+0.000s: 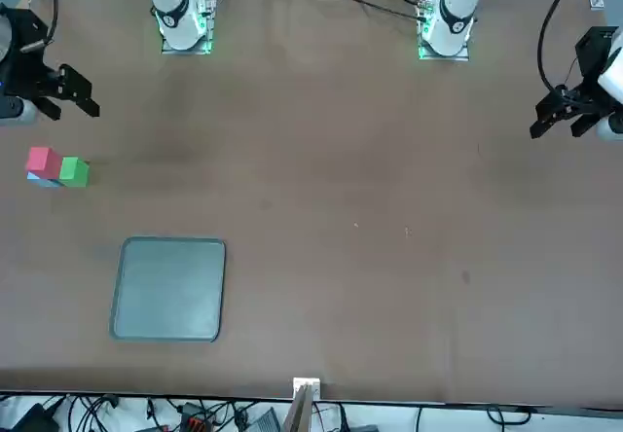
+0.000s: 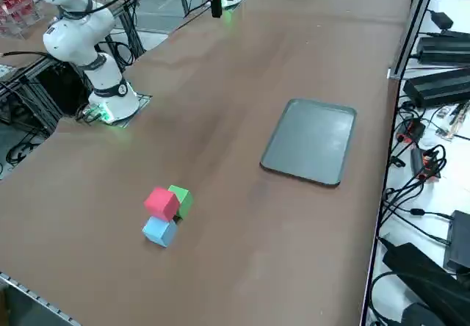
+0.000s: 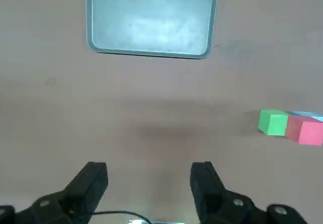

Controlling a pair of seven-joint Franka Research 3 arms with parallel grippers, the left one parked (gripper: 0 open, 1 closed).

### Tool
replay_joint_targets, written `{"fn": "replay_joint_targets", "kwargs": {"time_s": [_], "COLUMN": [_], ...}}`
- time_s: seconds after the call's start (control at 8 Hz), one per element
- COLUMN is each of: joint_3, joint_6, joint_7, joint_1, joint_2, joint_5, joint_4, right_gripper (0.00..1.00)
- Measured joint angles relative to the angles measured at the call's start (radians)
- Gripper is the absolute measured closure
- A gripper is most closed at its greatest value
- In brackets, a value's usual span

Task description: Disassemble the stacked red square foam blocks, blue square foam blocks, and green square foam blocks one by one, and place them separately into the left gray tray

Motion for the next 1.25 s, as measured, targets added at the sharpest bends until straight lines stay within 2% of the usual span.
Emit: {"fn": "replay_joint_targets", "kwargs": {"time_s": [0.38,0.5,0.75,0.88,1.0,1.25], "joint_3": [0.0,0.0,-0.01,-0.017,-0.022,-0.029], "joint_6": [-0.008,-0.044,-0.217,-0.279,-0.271,-0.104], "joint_7": [-0.001,-0.001,-0.001,-0.002,-0.01,-0.036], "joint_1": [0.0,-0.001,-0.024,-0.059,-0.108,-0.228], "joint_2": [0.001,0.005,0.034,0.058,0.079,0.105], "joint_5": [0.0,-0.002,-0.028,-0.056,-0.079,-0.098], "joint_4": [0.0,-0.001,-0.004,-0.011,-0.03,-0.11], "right_gripper": [0.0,0.0,0.0,0.0,0.0,0.0]}}
